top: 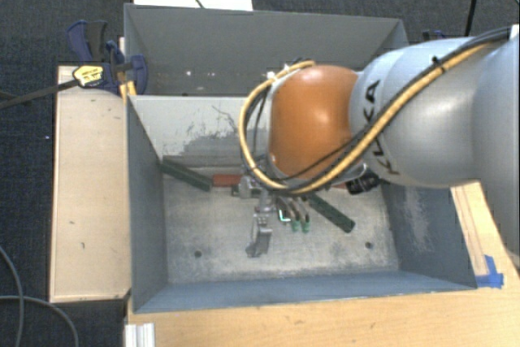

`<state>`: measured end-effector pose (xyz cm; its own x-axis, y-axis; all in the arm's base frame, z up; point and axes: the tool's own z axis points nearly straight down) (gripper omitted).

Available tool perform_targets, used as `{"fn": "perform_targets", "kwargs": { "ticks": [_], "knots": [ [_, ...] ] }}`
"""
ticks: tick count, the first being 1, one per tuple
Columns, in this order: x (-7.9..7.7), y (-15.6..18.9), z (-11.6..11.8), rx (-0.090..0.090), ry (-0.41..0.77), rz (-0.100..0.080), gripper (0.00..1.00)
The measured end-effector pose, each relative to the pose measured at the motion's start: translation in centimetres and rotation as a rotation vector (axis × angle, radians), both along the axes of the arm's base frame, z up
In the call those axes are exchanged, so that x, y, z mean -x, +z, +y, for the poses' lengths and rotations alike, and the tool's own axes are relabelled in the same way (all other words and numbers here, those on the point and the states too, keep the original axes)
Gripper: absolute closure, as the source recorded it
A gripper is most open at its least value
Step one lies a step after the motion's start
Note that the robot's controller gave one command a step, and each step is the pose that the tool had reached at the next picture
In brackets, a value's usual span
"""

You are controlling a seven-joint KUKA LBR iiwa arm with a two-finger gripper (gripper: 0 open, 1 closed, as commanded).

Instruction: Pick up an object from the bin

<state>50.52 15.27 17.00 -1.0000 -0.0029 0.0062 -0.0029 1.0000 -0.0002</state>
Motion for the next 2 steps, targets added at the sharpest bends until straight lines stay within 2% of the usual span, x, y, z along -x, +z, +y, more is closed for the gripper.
{"fn": "perform_targets", "kwargs": {
  "ticks": [1, 2],
  "knots": [
    [-0.2, 0.4, -0.1, -0.001, -0.006, -0.008, 0.0],
    [-5.6, -5.7, -2.6, -0.003, -0.098, -0.015, 0.0]
  ]
}}
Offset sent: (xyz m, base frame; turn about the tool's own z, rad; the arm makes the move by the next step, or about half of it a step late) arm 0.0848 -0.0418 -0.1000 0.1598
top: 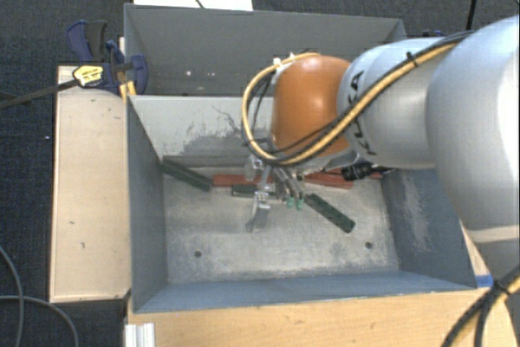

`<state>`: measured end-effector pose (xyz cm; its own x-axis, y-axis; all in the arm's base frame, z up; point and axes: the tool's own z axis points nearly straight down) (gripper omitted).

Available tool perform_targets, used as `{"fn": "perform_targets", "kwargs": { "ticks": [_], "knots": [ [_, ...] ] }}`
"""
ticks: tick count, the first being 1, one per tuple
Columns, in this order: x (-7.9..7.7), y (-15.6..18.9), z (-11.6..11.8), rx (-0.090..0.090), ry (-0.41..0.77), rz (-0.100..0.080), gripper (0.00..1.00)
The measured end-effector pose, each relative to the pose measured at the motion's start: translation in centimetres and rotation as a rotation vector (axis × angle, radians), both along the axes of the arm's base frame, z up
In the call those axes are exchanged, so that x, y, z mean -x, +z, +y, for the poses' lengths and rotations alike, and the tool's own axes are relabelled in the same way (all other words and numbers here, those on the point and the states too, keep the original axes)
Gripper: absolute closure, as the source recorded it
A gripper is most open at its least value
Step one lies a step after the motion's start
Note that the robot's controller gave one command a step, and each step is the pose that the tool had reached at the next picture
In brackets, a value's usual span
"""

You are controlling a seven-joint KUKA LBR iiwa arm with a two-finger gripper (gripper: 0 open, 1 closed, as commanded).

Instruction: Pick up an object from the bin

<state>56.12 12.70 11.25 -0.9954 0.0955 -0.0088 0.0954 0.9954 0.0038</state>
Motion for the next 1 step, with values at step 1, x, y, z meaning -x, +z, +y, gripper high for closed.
{"fn": "perform_targets", "kwargs": {
  "ticks": [1],
  "knots": [
    [-2.7, 0.2, 0.76, 0.002, -0.046, 0.01, 0.0]
  ]
}}
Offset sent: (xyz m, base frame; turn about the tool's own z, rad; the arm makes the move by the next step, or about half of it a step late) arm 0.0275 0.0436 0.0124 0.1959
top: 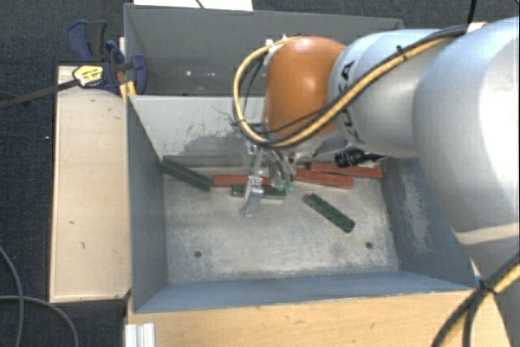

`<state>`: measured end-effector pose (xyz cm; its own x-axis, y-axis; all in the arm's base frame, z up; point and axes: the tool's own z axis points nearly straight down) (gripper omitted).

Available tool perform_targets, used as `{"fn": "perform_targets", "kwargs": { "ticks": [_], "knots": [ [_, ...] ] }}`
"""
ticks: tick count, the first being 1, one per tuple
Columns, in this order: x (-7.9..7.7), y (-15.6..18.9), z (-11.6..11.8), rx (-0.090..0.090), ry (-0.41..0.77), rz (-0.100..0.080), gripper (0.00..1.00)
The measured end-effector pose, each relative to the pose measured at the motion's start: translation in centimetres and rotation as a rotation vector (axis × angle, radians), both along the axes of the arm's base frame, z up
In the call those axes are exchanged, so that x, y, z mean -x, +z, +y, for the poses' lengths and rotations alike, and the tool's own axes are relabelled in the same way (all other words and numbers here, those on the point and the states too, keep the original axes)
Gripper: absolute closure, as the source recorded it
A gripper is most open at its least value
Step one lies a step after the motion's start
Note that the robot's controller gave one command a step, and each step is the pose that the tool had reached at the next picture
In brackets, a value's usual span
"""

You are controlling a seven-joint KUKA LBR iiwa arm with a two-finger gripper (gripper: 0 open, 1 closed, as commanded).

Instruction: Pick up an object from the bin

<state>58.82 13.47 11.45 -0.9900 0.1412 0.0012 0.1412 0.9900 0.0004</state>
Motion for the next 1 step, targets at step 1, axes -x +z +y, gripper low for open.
{"fn": "perform_targets", "kwargs": {
  "ticks": [1],
  "knots": [
    [-0.1, 1.13, 3.86, -0.002, -0.147, -0.005, 0.0]
  ]
}}
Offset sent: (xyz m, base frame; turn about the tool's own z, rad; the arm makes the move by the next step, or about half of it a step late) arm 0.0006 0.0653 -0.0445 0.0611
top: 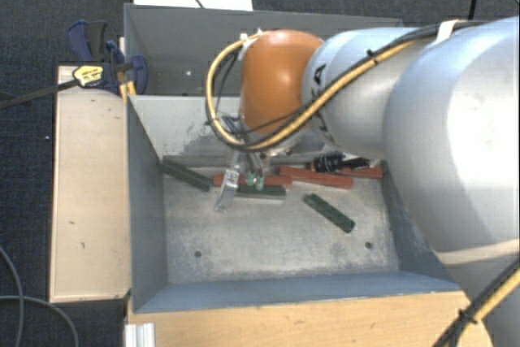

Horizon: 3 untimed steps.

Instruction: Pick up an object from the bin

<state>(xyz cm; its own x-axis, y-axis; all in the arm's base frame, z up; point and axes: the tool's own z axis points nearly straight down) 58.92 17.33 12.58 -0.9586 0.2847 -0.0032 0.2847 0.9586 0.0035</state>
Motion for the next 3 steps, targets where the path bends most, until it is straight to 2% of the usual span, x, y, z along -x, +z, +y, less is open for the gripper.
{"fn": "perform_targets", "kwargs": {
  "ticks": [1, 2, 3],
  "knots": [
    [-0.1, -5.6, 2.6, 0.002, 0.087, 0.002, 0.0],
    [-0.4, -5.4, 6.7, 0.008, -0.149, 0.001, 1.0],
    [-0.4, -5.4, 6.7, 0.008, -0.149, 0.001, 1.0]
  ]
}}
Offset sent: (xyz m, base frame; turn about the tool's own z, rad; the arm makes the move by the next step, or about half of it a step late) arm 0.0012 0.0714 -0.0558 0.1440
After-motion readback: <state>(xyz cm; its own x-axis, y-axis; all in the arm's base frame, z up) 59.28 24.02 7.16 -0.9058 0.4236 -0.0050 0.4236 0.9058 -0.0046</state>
